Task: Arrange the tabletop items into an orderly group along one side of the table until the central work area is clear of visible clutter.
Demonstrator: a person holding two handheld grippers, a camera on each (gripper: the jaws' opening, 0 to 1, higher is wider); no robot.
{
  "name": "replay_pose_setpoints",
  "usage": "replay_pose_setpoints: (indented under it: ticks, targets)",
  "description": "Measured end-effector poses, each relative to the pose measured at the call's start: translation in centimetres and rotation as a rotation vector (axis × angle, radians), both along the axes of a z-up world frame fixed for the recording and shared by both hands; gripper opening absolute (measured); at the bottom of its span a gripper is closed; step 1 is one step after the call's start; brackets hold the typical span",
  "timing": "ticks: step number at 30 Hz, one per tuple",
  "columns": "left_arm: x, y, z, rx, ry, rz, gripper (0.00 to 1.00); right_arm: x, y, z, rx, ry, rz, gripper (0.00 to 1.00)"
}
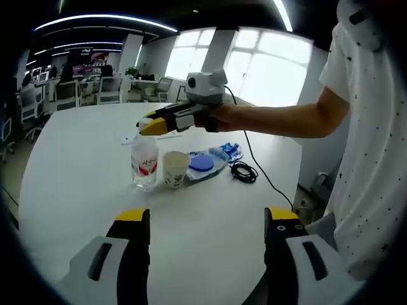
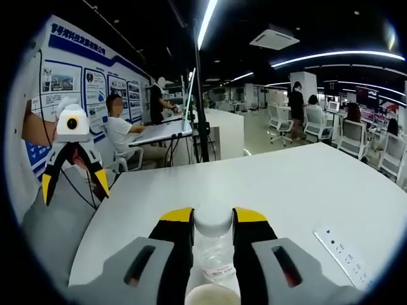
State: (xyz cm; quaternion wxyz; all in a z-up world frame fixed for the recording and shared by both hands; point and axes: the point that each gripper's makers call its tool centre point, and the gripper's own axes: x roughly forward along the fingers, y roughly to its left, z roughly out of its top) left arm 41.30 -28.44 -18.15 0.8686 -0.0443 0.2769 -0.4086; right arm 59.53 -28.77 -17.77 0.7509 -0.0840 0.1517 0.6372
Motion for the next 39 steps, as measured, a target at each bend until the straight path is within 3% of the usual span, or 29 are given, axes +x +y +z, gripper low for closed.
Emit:
replay_pose_setpoints:
  ticks: [13,39]
  targets:
    - [-0.1,-0.3,-0.15,-0.006,0.002,-0.002,0.74,-0.36,0.03,-0.05,-0.003,0.018,-0.018,0.21]
    - [-0.12,-0.63,-0.13,-0.015,0.0,-0.008,0.73,-0.89,-0.32,-0.02,-0.026,-0.017,-0.091,0.21]
